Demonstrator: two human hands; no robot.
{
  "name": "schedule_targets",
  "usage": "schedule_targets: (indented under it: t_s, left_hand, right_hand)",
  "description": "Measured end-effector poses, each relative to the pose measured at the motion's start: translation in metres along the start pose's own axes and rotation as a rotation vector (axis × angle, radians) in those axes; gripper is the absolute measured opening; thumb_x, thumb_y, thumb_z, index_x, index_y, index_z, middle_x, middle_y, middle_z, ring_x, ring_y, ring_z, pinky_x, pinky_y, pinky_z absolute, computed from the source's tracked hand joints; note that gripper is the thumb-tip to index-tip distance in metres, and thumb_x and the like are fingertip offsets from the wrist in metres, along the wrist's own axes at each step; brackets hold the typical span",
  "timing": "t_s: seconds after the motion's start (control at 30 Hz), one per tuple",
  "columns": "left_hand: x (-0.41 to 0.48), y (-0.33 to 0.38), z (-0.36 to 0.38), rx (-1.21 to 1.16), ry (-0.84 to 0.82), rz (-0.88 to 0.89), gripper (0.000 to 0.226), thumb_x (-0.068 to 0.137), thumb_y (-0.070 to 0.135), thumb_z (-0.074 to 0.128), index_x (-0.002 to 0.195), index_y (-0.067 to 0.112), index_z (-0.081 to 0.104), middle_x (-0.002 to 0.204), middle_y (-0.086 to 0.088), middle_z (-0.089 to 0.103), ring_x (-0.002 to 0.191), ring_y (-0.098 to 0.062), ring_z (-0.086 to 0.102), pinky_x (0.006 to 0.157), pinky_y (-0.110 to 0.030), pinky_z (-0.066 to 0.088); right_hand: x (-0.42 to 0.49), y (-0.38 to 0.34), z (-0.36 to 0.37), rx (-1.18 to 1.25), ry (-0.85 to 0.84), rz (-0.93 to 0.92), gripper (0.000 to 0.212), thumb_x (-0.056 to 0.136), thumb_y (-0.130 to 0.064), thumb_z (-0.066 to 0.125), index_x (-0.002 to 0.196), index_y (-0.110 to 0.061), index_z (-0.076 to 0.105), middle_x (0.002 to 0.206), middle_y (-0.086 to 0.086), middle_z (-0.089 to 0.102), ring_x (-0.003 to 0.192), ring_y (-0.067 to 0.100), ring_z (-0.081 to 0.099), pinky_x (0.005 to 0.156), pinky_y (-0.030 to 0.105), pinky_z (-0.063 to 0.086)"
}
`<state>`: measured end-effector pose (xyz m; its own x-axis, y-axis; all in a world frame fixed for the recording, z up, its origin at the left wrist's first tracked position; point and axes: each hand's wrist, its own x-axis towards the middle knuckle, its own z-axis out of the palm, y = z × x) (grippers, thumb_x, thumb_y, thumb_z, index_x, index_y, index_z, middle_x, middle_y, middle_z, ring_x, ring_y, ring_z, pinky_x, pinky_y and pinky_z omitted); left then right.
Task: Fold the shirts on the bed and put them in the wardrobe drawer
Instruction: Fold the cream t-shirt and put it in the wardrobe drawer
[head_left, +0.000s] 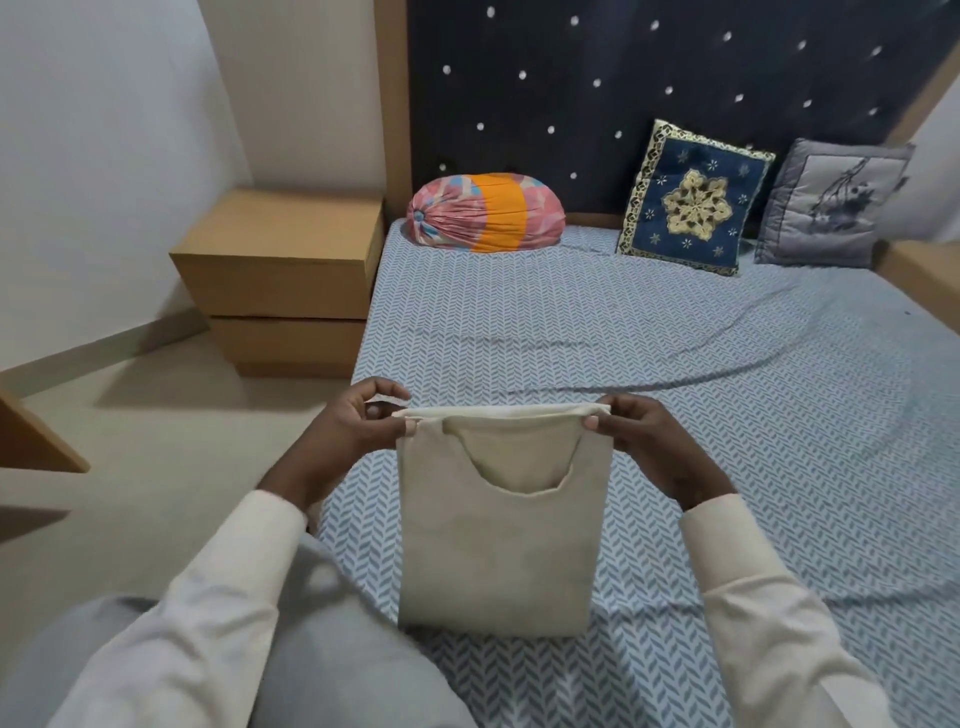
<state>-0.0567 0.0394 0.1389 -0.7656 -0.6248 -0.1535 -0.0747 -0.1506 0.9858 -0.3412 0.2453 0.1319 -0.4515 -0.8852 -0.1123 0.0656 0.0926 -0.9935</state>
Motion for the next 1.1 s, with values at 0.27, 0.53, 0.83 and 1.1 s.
schedule_targets:
  t_s: [0.27,0.53,0.83,1.1]
  left_hand:
    - [0.108,-0.090,0.010,0.455,0.293,-0.430,0.056,0.080,0.030,0.068,0.126,0.003,0.051,0.125,-0.028,0.058,0.110,-0.040,0.060,0.090,-0.047,0.050]
    - [0.024,-0.144,0.039,0.829,0.088,-0.632,0.053,0.074,0.047,0.074,0.106,0.010,0.053,0.112,-0.013,0.062,0.098,-0.029,0.062,0.080,-0.033,0.054]
    - [-0.009,-0.146,0.037,0.699,-0.068,-0.614,0.037,0.081,0.028,0.076,0.102,0.001,0.063,0.087,-0.013,0.069,0.065,-0.022,0.064,0.055,-0.029,0.055]
    - [-0.012,-0.146,0.048,1.030,-0.114,-0.644,0.038,0.078,0.041,0.072,0.101,0.013,0.062,0.102,-0.011,0.071,0.088,-0.027,0.070,0.069,-0.028,0.052]
  right_hand:
    - [0.085,0.086,0.005,-0.227,0.472,0.350,0.080,0.082,-0.029,0.077,0.145,-0.010,0.032,0.135,0.015,0.051,0.114,0.030,0.055,0.093,0.043,0.047]
    - [-0.008,0.157,0.029,-0.529,0.254,0.666,0.054,0.069,-0.045,0.083,0.095,-0.014,0.048,0.083,0.005,0.056,0.064,0.020,0.054,0.046,0.024,0.040]
    - [-0.059,0.138,0.033,-0.321,0.010,0.634,0.023,0.082,-0.024,0.073,0.099,-0.008,0.069,0.059,0.001,0.054,0.044,0.011,0.043,0.046,0.022,0.032]
    - [-0.067,0.143,0.025,-0.773,-0.099,0.771,0.032,0.077,-0.041,0.078,0.078,-0.013,0.064,0.056,0.001,0.062,0.045,0.012,0.057,0.046,0.020,0.044]
